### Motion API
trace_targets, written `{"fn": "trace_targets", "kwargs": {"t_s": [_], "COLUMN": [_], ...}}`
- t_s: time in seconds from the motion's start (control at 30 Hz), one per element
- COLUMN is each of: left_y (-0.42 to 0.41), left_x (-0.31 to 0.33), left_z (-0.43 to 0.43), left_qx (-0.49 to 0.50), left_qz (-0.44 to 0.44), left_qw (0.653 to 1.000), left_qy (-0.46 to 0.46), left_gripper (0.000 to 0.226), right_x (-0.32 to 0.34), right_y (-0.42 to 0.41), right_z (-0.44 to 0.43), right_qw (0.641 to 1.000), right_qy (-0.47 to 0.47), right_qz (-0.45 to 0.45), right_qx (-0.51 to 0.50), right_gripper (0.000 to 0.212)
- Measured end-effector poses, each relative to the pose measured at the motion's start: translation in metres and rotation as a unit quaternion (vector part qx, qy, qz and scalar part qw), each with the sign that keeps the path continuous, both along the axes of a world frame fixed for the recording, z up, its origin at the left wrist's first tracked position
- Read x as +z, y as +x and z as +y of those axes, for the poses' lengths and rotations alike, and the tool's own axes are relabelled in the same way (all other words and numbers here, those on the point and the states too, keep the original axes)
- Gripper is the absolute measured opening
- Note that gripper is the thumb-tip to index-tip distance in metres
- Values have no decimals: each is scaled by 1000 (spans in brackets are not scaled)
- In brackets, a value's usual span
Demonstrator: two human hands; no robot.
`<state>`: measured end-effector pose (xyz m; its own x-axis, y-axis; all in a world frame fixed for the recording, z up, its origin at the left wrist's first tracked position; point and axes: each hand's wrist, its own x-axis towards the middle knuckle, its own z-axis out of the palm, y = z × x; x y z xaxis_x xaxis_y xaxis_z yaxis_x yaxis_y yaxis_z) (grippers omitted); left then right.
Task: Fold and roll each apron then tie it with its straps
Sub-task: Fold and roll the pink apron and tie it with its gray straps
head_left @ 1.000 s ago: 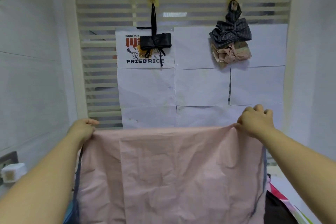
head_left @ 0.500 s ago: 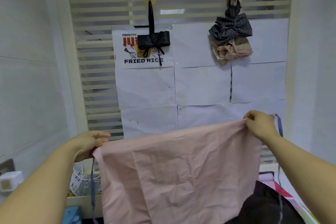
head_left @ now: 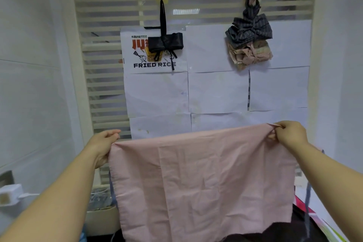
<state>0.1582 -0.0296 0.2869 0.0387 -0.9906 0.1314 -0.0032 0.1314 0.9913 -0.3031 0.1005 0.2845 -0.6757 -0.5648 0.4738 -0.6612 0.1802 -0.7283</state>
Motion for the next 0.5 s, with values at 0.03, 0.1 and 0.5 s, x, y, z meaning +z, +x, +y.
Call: {"fn": "trace_targets", "kwargs": {"t_s": [0.03,0.1,0.5], "left_y": [-1,-1,-14], "left_x": [1,4,-11], "left_z": [2,9,30], "left_qx": [-6,-38,-205], "left_qz": [-18,-83,-323], "left_qw": [1000,995,923], "left_qy": [-4,-27,37], "left_gripper": [21,23,16], "right_x": [0,1,-4], "right_y": [1,1,1], "right_z": [1,3,4], "right_qw": [1000,999,998], "right_qy": [-17,-32,-47], "right_qz": [3,24,26], "right_qx": [-4,-17,-15], "right_gripper": [28,24,18]}}
